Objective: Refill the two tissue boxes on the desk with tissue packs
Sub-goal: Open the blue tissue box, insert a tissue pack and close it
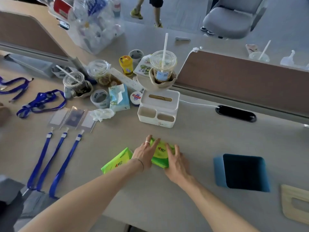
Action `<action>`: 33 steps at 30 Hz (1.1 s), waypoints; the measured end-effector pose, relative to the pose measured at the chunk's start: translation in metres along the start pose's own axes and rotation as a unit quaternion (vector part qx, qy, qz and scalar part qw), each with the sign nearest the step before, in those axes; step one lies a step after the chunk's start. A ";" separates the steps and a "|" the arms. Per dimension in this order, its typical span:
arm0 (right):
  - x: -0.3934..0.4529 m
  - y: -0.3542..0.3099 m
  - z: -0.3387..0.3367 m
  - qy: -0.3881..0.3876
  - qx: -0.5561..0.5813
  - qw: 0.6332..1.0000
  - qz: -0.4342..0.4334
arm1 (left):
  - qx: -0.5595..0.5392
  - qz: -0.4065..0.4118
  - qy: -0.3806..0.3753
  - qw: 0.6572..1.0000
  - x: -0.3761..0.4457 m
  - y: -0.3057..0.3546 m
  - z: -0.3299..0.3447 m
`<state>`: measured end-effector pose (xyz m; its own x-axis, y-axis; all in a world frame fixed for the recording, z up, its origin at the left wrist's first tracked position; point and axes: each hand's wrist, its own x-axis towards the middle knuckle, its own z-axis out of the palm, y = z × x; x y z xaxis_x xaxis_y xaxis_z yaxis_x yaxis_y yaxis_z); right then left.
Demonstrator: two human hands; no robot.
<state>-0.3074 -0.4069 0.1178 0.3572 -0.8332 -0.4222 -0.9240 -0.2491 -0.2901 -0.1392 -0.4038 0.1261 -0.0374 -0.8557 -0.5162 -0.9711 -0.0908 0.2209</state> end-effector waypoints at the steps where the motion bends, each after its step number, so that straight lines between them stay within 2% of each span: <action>1: -0.001 0.000 -0.001 0.003 0.004 1.000 -0.003 | -0.016 0.000 0.004 1.000 0.000 0.000 0.001; 7: -0.021 0.009 -0.026 0.030 0.024 0.999 -0.023 | -0.070 0.018 0.049 0.996 -0.017 0.009 -0.002; 13: -0.049 0.038 -0.061 0.059 0.010 0.996 -0.060 | -0.087 0.023 0.090 0.992 -0.041 0.049 -0.020; 18: -0.074 0.086 -0.093 0.074 0.000 0.993 -0.095 | -0.094 0.038 0.117 0.988 -0.055 0.102 -0.031; 27: -0.126 0.200 -0.136 0.080 0.005 0.993 -0.090 | -0.094 0.065 0.132 0.985 -0.058 0.229 -0.025; 33: -0.144 0.264 -0.146 0.073 -0.005 0.994 -0.084 | -0.100 0.066 0.112 0.986 -0.048 0.292 -0.008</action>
<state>-0.6223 -0.4250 0.2276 0.4843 -0.8419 -0.2382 -0.8541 -0.3959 -0.3374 -0.4193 -0.3933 0.2217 -0.0849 -0.9558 -0.2813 -0.8946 -0.0512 0.4438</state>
